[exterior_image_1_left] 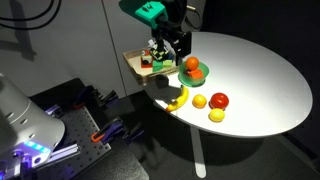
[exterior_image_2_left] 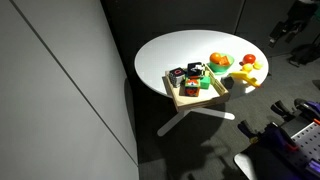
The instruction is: Pick up the banana, then drop it on the tray
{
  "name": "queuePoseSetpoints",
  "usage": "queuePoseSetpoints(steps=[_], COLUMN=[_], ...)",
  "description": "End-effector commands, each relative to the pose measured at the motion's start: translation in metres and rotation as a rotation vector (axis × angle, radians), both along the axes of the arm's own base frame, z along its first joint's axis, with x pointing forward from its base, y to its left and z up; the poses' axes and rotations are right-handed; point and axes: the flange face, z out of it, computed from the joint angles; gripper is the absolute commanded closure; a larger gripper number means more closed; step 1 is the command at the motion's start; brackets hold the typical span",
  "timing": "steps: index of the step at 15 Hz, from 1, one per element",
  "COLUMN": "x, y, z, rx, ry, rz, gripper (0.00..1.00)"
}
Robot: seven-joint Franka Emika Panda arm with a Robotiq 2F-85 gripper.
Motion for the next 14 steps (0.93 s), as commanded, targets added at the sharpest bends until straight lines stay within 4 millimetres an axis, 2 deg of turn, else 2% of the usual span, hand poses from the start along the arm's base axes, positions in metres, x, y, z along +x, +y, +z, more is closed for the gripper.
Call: queuePoseSetpoints(steps=[1,10,14], x=[0.001,0.002,0.009], y=[0.001,0.001,0.007], z=[-0.002,-0.006,-0.023], rx=[-0.001,-0.002,-0.018], ry=[0.004,0.008,-0.002], rz=[0.002,0.004,-0.002], gripper=[0.0,0.0,0.0])
